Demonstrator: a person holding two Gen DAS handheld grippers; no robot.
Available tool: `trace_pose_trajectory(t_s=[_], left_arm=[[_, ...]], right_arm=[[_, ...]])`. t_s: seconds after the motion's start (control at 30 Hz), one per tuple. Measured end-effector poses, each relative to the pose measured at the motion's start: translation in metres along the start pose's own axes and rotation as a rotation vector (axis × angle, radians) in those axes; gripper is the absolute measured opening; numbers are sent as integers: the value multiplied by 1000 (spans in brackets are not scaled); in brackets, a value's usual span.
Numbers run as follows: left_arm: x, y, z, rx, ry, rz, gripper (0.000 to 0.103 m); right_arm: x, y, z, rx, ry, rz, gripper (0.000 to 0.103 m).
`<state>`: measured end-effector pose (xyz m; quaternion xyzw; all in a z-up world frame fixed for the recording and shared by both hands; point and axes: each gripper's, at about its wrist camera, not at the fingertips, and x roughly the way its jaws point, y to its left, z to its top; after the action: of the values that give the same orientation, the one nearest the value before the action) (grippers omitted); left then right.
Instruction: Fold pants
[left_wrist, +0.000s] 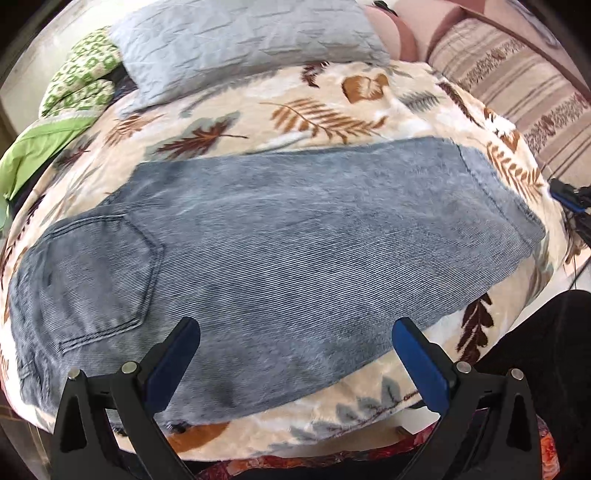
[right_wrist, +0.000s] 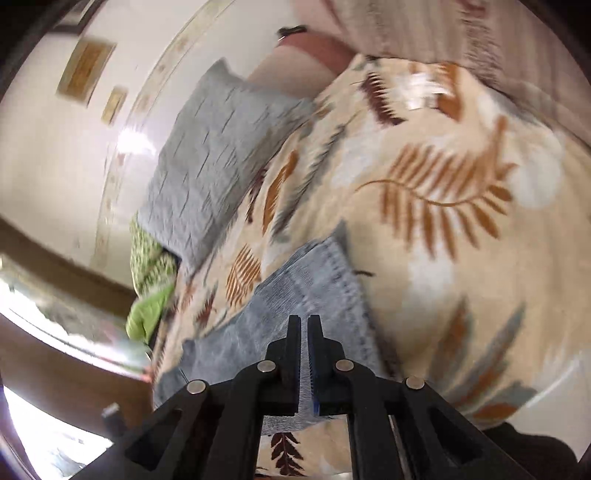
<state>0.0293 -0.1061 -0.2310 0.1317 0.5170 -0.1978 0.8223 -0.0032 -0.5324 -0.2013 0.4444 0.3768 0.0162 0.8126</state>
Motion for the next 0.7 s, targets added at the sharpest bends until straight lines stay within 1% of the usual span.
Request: trace_pose_trajectory(t_s=[0.03,0.07,0.1,0.13,0.17,0.2,0.23,0.33,0.43,0.5,0.57,0.7], left_arm=[[7,-1,0,7,21,6,103],[18,0,1,10,60,29,103],[29,3,0,-5,103,52,103],[31,10,-2,-42,101,19,103],[28,13,-2,-60,84,6,103],[25,15,-2,-62,81,9,103],[24,16,-2,-58,79,16,103],[16,23,-4,-63,57,38,103],[8,35,-4,-109,30,16,103],[4,42,-4,-137,16,7,103],[4,44,-3,-144,12,5,103],[5,45,-3,-148,15,-6,103]], right_arm=[[-5,-6,1,31,-8,12,10],[-8,-13,1,71,-7,32,14],[-9,-19,-1,110,1,54,28],[-9,-25,-4,149,11,71,55],[-8,-30,-9,185,18,79,69],[-7,-34,-14,222,17,76,76],[-6,-36,-17,238,16,79,76],[3,-36,-25,240,62,64,76],[15,-38,-32,258,96,77,76],[26,-40,-38,272,121,49,76],[38,-43,-43,285,142,20,76],[45,-40,-40,284,106,17,76]])
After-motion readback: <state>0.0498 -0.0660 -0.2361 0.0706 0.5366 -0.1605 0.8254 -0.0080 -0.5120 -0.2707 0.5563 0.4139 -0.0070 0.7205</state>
